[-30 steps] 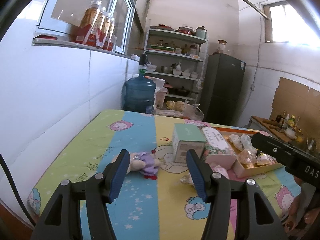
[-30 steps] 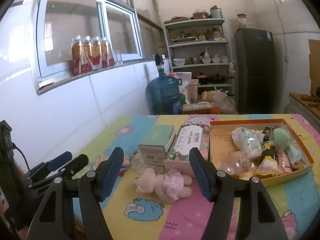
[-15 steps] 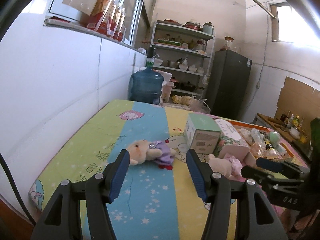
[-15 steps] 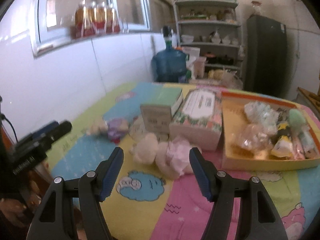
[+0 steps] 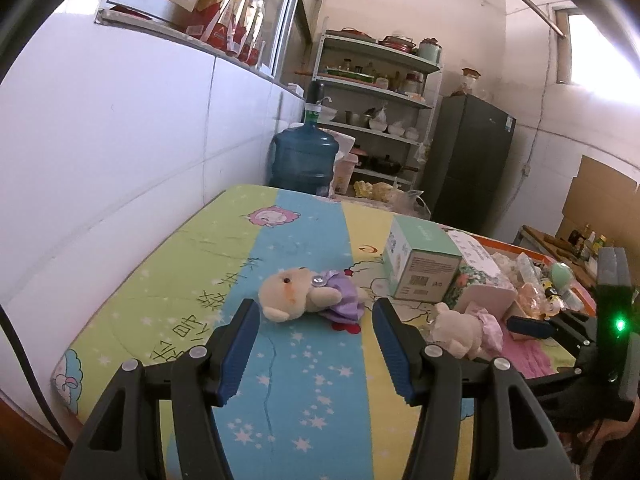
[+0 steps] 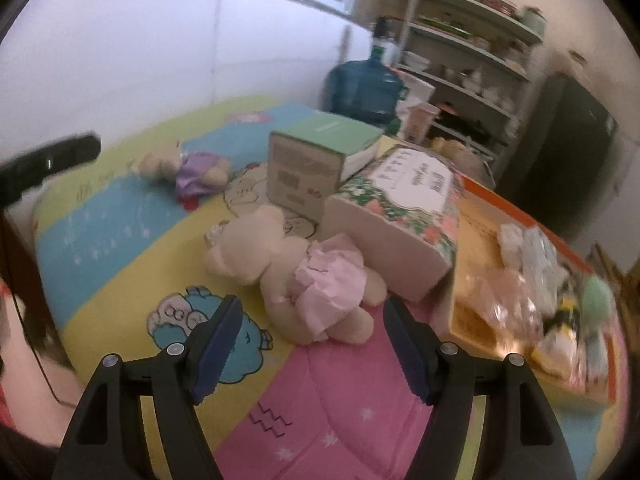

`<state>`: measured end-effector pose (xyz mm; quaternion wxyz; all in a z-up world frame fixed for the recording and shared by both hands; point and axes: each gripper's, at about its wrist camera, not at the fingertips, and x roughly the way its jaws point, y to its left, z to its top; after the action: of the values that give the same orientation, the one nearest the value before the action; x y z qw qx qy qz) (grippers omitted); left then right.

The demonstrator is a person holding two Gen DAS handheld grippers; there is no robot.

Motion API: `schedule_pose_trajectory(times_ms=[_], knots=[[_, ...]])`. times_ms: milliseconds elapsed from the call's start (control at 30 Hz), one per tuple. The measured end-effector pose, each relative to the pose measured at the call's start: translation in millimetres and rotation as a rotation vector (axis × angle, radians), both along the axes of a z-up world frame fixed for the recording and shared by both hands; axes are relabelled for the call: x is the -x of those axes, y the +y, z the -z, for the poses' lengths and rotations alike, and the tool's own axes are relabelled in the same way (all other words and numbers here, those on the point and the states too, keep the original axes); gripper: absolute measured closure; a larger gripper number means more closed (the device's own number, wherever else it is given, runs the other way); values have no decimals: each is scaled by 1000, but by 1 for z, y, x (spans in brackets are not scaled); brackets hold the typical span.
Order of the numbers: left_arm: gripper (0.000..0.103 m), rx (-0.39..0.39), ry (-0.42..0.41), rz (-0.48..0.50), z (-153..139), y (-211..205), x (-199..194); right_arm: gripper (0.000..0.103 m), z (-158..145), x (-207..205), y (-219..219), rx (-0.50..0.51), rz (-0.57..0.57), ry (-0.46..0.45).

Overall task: Organize soft objects
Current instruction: 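Grasp the pink-dress teddy bear with the right gripper while the left gripper grasps the purple-dress bear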

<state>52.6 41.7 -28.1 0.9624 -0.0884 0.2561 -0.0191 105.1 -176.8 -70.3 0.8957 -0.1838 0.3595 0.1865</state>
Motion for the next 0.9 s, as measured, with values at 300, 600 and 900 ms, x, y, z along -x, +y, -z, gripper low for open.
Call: schedule_pose_trajectory(times_ms=[300, 600, 900], knots=[[44, -7, 16, -19, 5, 4, -10, 29, 13, -27, 2, 11, -43, 42], [44, -27, 5, 57, 4, 15, -18, 50, 13, -36, -6, -85, -26, 81], [44, -97, 53, 386, 1, 23, -49, 54, -10, -16, -10, -236, -13, 69]])
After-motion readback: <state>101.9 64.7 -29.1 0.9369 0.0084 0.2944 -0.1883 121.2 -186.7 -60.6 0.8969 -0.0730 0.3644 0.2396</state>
